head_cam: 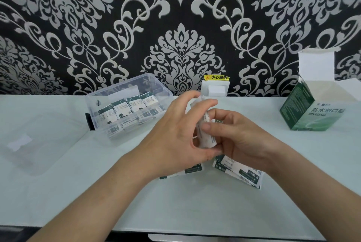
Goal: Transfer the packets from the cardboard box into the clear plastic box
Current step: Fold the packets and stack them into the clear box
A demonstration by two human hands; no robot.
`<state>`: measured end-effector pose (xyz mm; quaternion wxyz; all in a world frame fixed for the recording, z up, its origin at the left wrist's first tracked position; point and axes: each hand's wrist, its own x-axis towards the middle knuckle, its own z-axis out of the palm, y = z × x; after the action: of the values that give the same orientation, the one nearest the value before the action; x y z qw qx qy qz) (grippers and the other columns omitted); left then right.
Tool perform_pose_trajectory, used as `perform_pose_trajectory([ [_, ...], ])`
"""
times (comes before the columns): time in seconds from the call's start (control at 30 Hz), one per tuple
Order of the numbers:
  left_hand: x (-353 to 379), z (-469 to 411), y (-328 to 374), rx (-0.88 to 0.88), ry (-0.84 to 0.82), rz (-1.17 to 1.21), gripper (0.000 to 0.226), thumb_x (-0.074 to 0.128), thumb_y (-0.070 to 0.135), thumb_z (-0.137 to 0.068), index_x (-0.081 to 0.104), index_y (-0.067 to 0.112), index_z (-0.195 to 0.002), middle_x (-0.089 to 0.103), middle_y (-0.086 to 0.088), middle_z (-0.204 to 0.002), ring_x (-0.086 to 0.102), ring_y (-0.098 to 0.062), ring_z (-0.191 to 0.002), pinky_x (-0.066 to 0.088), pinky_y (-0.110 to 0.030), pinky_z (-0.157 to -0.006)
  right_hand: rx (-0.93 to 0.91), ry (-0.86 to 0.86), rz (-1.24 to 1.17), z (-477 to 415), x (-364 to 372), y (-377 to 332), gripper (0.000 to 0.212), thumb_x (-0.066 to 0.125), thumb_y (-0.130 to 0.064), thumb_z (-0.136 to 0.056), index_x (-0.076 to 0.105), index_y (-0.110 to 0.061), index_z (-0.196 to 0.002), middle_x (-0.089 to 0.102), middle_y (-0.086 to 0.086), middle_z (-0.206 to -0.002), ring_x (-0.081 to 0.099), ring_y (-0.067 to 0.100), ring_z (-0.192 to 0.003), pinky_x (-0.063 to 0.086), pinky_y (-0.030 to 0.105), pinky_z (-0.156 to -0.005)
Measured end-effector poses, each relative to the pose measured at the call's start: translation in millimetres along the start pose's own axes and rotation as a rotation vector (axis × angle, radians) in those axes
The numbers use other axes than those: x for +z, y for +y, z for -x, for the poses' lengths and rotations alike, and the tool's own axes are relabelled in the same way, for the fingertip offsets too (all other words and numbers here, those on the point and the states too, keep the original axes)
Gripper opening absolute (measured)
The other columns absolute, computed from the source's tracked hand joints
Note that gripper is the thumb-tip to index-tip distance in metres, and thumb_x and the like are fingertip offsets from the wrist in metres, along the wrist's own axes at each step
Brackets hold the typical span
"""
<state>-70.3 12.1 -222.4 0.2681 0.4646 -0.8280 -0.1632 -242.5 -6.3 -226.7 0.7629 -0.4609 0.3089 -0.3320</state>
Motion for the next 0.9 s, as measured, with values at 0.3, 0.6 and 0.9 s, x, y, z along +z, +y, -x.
perform_pose_trajectory([
  [0.3, -34, -5, -8, -0.138, -0.072, 0.489, 0.041, 0.074, 0.017, -0.081, 0.065, 0.04, -0.114, 0.065, 0.009, -0.105, 0.063, -0.01, -0.099, 0.053, -0.034, -0.09, 0.084, -0.134, 0.144, 3, -13, -8, 0.056, 0.088, -0.018, -0.065, 0.056, 0.001, -0.107, 0.07, 0.024, -0.097, 0.068, 0.03, -0.079, 0.052, 0.035, -0.076],
  [0.6, -20, -6, 1, -0.078, 0.465, 0.298, 0.027, 0.07, 0.0, -0.079, 0.073, 0.026, -0.077, 0.071, 0.01, -0.075, 0.067, -0.016, -0.065, 0.057, -0.032, -0.062, 0.081, -0.176, 0.007, 4, -10, -9, 0.068, 0.086, -0.017, -0.067, 0.05, 0.008, -0.119, 0.068, 0.029, -0.105, 0.071, 0.033, -0.087, 0.058, 0.033, -0.073],
  [0.9, -45, -8, -15, -0.162, 0.331, 0.567, 0.031, 0.074, -0.004, -0.075, 0.071, 0.027, -0.071, 0.071, 0.01, -0.068, 0.066, -0.004, -0.066, 0.052, -0.016, -0.065, 0.073, -0.09, 0.131, 1, 4, -24, 0.041, 0.089, -0.027, -0.061, 0.065, -0.012, -0.092, 0.07, 0.026, -0.102, 0.072, 0.03, -0.083, 0.057, 0.029, -0.068],
])
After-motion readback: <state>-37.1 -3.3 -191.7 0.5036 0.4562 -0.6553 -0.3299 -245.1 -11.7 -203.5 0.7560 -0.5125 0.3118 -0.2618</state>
